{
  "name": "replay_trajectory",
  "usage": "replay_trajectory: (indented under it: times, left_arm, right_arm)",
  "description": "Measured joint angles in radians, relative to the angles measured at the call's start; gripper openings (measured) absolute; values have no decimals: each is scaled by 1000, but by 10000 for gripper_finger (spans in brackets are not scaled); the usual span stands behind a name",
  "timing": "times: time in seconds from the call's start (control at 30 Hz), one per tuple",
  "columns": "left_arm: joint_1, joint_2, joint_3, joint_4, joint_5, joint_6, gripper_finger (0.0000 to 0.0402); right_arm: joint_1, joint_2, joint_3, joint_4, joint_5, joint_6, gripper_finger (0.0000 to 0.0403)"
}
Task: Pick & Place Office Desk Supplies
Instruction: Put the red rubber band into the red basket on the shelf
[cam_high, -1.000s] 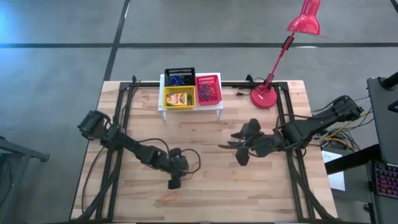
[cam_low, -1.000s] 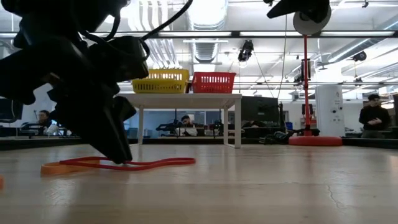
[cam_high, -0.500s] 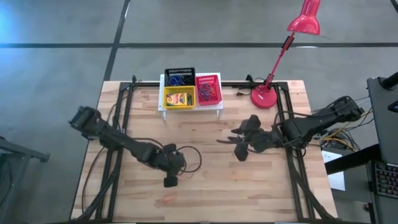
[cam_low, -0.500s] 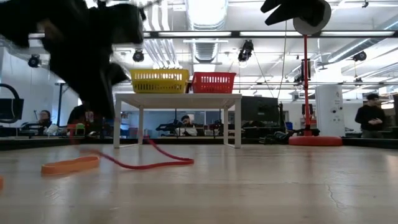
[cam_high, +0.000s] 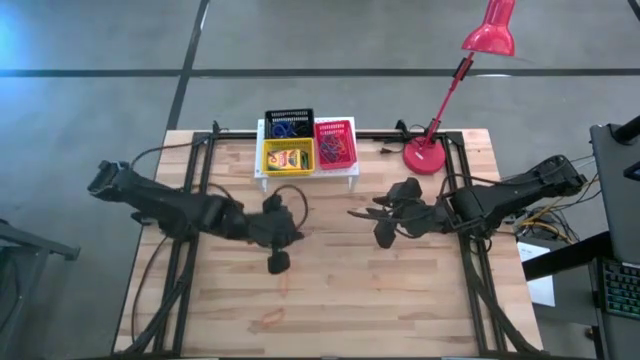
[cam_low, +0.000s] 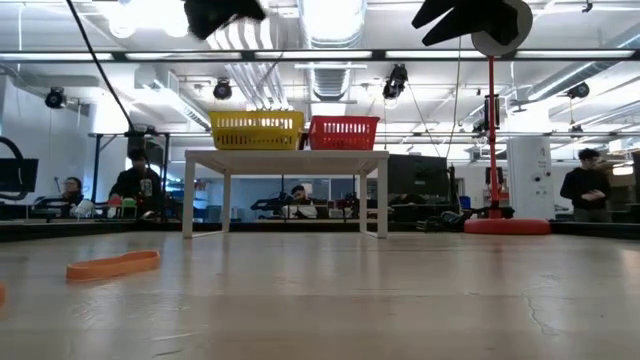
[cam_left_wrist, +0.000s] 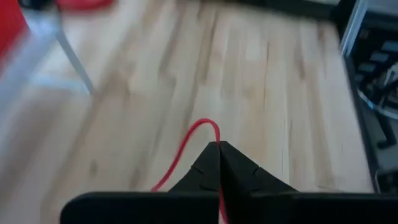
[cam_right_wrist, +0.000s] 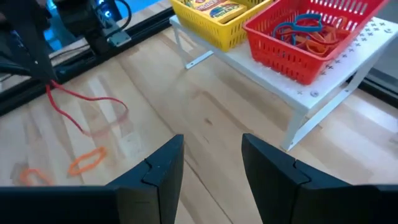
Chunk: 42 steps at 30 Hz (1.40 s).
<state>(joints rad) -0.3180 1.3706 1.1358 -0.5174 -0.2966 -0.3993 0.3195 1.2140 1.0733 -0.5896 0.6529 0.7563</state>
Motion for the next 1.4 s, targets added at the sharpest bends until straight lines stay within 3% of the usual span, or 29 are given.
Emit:
replay_trajectory:
  times: [0.3, 0.4, 0.53, 0.8, 1.13, 1.4]
  left_arm:
    - [249, 24, 201, 26, 0, 143, 0]
    - [342, 39, 243, 72, 10, 216, 0]
    - [468, 63, 254, 232, 90, 338, 0]
    - [663, 149, 253, 416, 171, 351, 0]
    - [708, 297, 252, 423, 186, 419, 0]
    - [713, 334, 251, 381, 186, 329, 21]
  right_arm:
    - [38, -55, 0, -1, 8, 110, 157]
    - [65, -70, 0, 0, 60, 130, 157]
    - [89, -76, 0, -1, 142, 157, 157]
    - [89, -74, 0, 1, 161, 168, 157]
    - [89, -74, 0, 3, 161, 188, 157]
    - [89, -74, 0, 4, 158, 195, 157]
